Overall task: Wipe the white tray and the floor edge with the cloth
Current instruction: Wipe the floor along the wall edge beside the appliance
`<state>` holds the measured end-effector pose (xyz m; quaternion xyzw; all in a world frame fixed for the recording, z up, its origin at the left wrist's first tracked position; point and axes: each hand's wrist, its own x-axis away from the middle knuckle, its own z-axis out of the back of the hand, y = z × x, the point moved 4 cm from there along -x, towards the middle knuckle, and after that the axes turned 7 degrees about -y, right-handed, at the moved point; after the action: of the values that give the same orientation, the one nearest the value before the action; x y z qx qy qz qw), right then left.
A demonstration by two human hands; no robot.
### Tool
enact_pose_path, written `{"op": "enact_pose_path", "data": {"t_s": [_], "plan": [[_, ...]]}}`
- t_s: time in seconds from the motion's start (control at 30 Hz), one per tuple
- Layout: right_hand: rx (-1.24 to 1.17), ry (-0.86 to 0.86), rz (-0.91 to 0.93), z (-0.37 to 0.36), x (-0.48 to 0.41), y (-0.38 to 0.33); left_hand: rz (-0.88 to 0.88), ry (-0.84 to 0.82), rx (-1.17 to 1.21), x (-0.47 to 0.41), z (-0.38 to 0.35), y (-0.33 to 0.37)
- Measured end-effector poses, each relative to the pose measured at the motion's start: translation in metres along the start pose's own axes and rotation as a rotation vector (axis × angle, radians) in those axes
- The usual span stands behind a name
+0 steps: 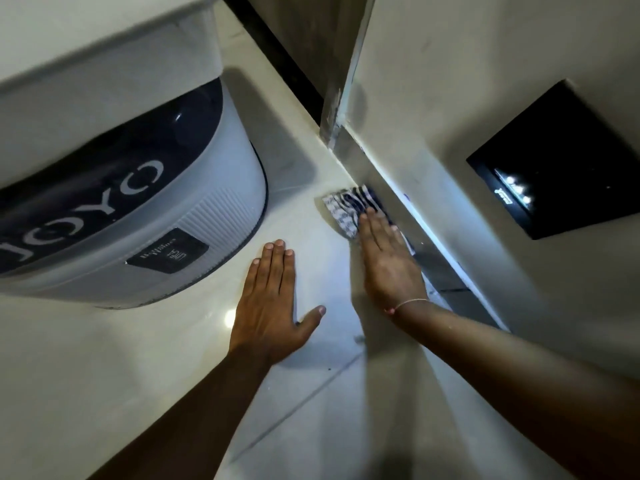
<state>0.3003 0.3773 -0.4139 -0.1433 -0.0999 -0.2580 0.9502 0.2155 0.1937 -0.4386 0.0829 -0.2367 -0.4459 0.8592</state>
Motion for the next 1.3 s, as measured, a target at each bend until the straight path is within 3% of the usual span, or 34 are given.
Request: {"op": "enact_pose_path", "data": {"t_s": [0.23, 0.37, 0.47, 0.57, 0.73, 0.8, 0.97, 1.17, 1.3], "plan": [[-0.085, -0.017, -0.079, 0.020, -0.112, -0.049, -0.011, -0.001, -0.054, -0.004, -0.001, 0.000], [-0.056, 0.039, -0.076, 0.005, -0.006, -0.005, 0.001, -0.008, -0.045, -0.001, -0.002, 0.005], [-0.034, 0.022, -0.240, -0.013, 0.109, 0.035, -0.020, -0.022, -0.028, 0.008, -0.007, 0.017], [-0.036, -0.057, -0.370, -0.028, 0.162, 0.046, -0.024, -0.012, -0.043, 0.014, -0.012, 0.023], [0.131, -0.121, 0.055, -0.016, 0.146, 0.045, -0.019, -0.007, -0.056, 0.013, -0.014, 0.023], [0.112, -0.157, 0.051, -0.012, 0.132, 0.046, -0.016, -0.004, -0.052, 0.013, -0.015, 0.023], [0.035, -0.034, 0.046, -0.003, 0.031, 0.015, 0.031, 0.008, -0.060, 0.013, -0.018, 0.027], [0.030, -0.082, -0.012, -0.008, 0.137, 0.049, 0.002, 0.000, -0.045, 0.014, -0.014, 0.024], [0.029, -0.058, 0.040, -0.009, 0.066, 0.035, 0.029, 0.005, -0.063, 0.011, -0.016, 0.026]]}}
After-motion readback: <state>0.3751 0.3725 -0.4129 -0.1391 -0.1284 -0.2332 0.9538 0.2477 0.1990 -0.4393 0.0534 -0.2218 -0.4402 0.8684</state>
